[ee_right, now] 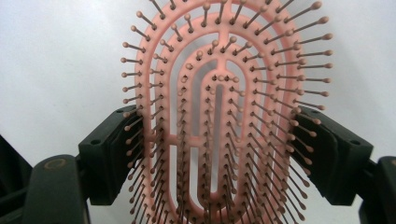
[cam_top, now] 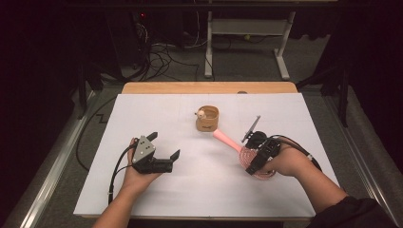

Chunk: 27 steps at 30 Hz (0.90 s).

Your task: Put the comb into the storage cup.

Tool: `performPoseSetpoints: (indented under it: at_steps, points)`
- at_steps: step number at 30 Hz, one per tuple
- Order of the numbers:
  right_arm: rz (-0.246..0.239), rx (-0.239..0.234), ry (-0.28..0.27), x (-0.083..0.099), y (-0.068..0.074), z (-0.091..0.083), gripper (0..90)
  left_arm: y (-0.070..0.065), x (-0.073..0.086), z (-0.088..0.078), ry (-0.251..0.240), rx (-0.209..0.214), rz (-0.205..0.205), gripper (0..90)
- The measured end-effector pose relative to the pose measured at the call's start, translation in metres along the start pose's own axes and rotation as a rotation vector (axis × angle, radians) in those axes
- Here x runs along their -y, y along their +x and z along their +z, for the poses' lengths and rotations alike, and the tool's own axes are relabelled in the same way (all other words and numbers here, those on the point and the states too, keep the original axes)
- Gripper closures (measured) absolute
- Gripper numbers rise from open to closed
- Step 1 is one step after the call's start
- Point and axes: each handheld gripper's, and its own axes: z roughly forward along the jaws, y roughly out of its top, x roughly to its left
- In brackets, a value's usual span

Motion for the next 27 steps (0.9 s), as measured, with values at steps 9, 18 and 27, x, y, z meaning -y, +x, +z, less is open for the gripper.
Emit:
performPoseSetpoints:
  at_steps: [9, 18, 27]
  points:
    - [-0.056, -0.019, -0.020, -0.017, 0.012, -0.006, 20.8, -0.012, 0.004, -0.001, -0.003, 0.034, 0.040, 0.0]
    - [-0.101, -0.013, -0.012, -0.029, 0.022, -0.009, 20.8, -0.016, 0.009, 0.000, -0.009, 0.033, 0.079, 0.0]
    - [-0.119, -0.015, -0.009, -0.033, 0.030, -0.011, 20.8, -0.019, 0.012, 0.000, -0.002, 0.027, 0.120, 0.0]
